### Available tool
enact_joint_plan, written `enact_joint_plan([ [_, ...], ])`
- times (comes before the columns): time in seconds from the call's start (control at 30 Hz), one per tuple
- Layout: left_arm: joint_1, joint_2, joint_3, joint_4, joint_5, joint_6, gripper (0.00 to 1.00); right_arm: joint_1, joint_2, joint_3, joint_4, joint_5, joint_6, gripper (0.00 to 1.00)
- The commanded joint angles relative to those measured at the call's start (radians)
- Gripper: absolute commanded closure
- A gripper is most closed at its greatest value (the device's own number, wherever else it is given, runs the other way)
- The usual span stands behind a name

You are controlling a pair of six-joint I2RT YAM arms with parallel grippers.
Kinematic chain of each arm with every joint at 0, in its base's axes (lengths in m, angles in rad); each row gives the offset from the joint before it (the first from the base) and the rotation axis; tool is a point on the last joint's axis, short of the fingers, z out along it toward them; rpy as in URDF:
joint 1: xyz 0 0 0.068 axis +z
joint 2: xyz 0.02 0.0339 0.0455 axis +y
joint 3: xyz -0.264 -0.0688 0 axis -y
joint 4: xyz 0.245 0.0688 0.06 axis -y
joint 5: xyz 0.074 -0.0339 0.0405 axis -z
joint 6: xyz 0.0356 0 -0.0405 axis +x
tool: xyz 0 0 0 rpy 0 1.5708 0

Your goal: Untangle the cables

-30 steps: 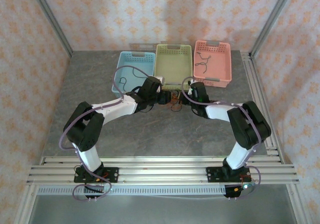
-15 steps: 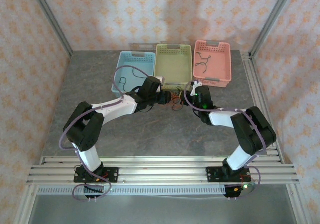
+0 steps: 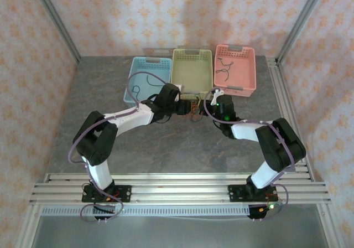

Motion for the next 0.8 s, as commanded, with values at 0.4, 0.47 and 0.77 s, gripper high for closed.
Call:
enact_joint_plan([
  [0.4,-0.014,0.164,0.183,-0.178,0.049,0.039,0.46,0.006,-0.011,0.008,0.038,-0.002,0.004,1.00],
  [0.47,-0.014,0.164,0.180,-0.175,0.052,0.040,0.48,0.006,-0.011,0.008,0.037,-0.002,0.006,1.00],
  [0.77,-0.018,0.119,0.139,-0.135,0.053,0.048,0.52,0.009,-0.009,0.008,0.035,-0.002,0.006,1.00],
])
